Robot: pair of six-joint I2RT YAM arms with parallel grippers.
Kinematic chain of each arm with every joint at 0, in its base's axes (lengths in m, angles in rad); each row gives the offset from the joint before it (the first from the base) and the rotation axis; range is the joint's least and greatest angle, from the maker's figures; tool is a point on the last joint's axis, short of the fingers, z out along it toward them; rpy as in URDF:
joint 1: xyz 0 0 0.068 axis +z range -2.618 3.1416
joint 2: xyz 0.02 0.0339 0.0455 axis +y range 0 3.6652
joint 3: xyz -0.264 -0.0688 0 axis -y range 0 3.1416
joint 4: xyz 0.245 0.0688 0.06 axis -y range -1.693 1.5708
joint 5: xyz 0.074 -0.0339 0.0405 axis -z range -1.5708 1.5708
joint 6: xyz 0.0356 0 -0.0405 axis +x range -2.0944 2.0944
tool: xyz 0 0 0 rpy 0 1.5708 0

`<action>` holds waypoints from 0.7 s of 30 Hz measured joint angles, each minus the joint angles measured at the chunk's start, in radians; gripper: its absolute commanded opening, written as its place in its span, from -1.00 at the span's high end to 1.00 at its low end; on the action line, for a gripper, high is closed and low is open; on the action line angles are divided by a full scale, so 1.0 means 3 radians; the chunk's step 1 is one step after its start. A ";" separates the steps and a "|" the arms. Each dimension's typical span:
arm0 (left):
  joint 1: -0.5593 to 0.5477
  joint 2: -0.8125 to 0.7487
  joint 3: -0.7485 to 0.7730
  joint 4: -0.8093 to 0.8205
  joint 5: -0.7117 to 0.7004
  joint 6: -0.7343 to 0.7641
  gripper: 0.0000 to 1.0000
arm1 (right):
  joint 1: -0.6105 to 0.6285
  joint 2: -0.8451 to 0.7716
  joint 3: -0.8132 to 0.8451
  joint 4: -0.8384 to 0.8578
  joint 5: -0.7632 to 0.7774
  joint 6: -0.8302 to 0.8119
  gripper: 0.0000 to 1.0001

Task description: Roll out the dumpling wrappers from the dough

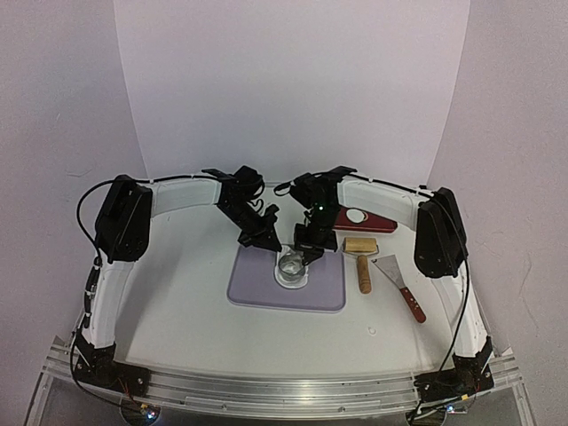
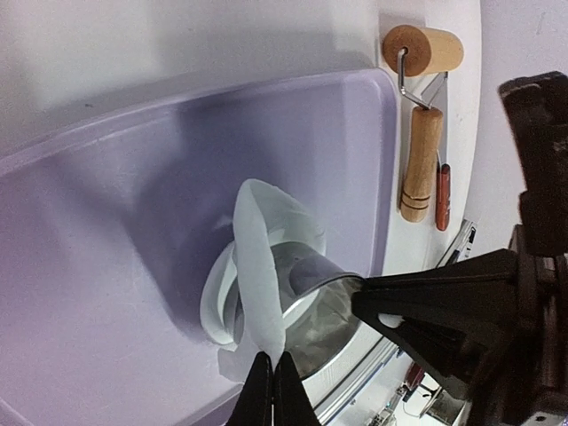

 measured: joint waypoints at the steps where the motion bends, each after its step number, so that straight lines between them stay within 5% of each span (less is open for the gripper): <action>1: -0.0005 0.0000 0.0020 0.0000 0.0013 0.0001 0.99 | 0.0000 0.0000 -0.0004 -0.0001 0.0001 0.0000 1.00; 11: -0.0028 0.0002 0.0045 -0.0202 -0.0061 0.0055 0.99 | -0.0044 -0.0395 -0.0251 0.0032 0.0020 0.0019 1.00; 21: -0.0102 0.0016 0.0096 -0.0406 -0.0189 0.0207 0.95 | -0.0354 -0.1704 -0.1644 0.0035 0.0328 0.0205 1.00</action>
